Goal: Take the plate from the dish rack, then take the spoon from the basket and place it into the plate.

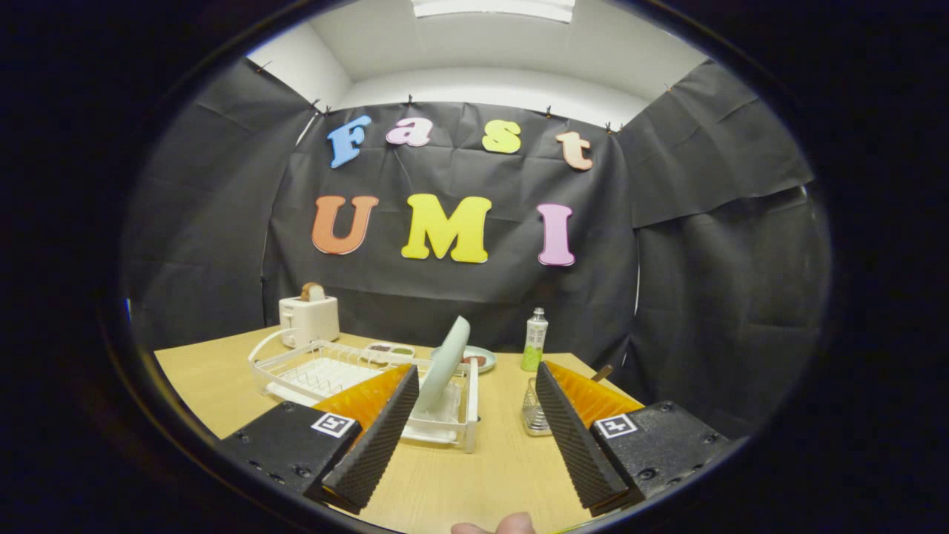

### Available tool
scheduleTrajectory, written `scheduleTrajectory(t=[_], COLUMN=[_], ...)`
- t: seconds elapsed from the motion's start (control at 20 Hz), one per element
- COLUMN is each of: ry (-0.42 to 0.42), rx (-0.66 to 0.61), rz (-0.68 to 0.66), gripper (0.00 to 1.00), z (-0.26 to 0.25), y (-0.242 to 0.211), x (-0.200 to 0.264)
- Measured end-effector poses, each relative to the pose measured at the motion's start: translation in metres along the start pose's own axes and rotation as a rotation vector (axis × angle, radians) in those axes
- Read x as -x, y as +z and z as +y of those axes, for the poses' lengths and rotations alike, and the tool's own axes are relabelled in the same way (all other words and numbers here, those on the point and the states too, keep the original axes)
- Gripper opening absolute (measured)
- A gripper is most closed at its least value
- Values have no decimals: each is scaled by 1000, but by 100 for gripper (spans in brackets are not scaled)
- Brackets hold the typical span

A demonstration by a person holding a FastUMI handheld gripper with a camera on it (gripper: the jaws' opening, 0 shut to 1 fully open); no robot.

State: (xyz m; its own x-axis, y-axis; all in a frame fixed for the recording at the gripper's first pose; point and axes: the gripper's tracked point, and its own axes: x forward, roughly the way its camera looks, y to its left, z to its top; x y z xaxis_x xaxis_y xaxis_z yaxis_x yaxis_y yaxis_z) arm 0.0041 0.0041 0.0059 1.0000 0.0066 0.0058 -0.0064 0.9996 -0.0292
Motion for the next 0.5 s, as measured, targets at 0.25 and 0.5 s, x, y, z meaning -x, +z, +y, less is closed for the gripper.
scheduleTrajectory(t=[0.25,0.5], ry=[17,21], rx=[-2,58], rz=[24,63], gripper=[100,100], z=[-8,-17], y=[8,29], x=[-7,-27])
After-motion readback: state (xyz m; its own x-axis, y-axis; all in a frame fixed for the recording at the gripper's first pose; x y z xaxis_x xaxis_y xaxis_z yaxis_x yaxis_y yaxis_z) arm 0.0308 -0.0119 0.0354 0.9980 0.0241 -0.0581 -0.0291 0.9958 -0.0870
